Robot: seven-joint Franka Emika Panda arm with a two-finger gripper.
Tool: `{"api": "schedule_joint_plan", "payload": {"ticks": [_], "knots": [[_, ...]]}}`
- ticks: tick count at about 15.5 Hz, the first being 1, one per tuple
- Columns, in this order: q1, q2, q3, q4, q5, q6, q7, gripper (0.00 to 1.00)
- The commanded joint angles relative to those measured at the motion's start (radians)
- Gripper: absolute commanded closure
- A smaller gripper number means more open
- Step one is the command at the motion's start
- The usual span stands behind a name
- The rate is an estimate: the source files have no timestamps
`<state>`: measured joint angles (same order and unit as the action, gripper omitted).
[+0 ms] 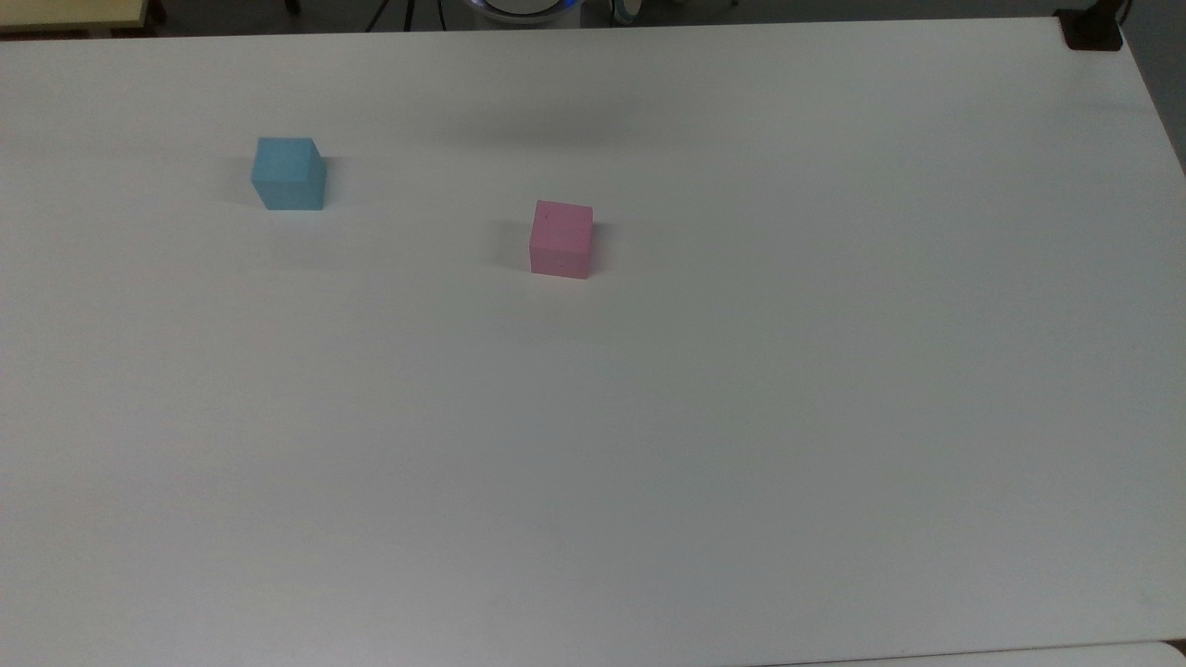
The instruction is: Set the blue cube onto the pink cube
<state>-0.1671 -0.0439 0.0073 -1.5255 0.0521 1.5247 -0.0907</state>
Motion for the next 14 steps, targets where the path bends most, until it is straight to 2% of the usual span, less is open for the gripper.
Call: {"api": "schedule_joint_plan", "payload": {"ticks": [1,14], "knots": [[0.018,-0.017,-0.004,-0.022,-0.012,-0.017,-0.004,0.0],[0.018,-0.021,-0.003,-0.038,-0.014,-0.018,-0.009,0.0]]}}
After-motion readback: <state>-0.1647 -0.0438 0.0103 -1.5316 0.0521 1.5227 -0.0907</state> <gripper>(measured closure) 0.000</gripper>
